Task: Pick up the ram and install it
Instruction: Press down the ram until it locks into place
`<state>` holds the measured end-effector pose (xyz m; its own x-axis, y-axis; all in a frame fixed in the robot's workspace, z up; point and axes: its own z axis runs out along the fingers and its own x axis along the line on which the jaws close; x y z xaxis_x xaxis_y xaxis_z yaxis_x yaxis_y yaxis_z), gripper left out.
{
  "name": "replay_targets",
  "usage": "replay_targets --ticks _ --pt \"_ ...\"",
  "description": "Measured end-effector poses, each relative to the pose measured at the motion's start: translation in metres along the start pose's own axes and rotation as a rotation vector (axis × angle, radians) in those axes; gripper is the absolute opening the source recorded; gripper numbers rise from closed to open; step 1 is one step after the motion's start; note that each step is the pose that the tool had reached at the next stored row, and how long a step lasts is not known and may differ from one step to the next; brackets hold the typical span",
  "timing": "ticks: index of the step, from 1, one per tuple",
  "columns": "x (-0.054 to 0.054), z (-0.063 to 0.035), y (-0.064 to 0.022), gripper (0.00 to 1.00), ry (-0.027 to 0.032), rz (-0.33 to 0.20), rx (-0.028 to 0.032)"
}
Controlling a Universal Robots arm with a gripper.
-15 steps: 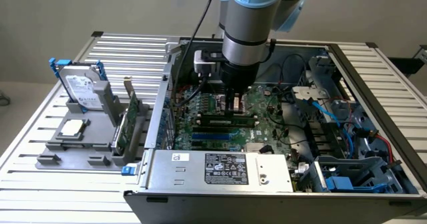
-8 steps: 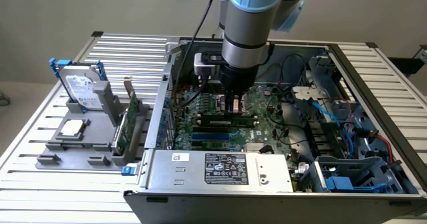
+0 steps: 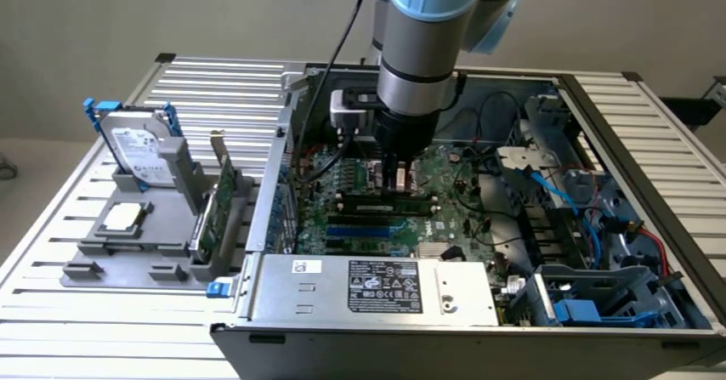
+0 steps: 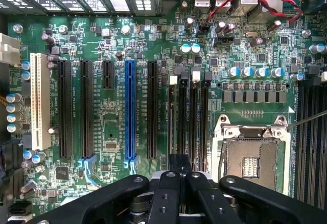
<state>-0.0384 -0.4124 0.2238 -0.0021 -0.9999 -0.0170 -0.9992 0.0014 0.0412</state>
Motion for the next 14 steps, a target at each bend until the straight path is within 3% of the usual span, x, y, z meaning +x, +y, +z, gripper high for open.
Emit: replay_targets --ticks 2,11,14 --pt "0.0 -0.0027 0.0001 0.11 -0.002 0.0 -0.0036" --pt "0.0 -0.0193 0.001 0.11 0.0004 -0.001 -0.0205" --pt "0.0 -0.0194 0.001 0.11 0.0003 -0.002 -0.0209"
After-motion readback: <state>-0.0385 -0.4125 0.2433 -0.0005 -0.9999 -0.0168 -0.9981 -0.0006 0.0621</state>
